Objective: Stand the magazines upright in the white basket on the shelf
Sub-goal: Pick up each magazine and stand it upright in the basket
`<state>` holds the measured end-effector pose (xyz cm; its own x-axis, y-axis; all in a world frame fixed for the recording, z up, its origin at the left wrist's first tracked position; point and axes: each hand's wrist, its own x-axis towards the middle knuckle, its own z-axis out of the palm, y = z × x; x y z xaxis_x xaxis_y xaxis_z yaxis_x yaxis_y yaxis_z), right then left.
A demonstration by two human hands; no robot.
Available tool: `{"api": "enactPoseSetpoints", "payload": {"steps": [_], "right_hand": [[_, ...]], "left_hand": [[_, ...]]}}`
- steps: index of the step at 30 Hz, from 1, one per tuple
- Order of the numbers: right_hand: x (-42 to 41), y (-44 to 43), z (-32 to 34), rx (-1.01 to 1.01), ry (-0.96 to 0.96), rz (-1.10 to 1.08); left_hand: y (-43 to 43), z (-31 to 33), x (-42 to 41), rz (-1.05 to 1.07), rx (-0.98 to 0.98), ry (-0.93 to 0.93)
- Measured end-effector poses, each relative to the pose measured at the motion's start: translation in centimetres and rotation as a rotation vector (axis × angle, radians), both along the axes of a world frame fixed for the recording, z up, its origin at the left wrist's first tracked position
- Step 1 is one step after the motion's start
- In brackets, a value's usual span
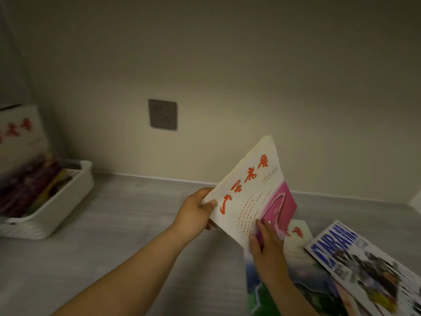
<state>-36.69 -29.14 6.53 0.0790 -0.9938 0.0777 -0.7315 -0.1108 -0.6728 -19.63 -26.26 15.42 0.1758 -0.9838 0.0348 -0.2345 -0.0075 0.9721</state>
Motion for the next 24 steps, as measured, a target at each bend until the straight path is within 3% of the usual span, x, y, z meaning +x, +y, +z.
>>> {"api": "enactPoseSetpoints", "payload": {"steps": [14,24], "right_hand": [[26.9,2.9,1.6,-0.039,-0.149,0.382],[45.0,6.0,6.0,-0.018,-0.475,0.693]], "left_hand": [[9.0,2.9,25.5,0.454,-0.165,-0.062],[14.6,9.9,38.8,0.729,-0.341,-0.467]]}}
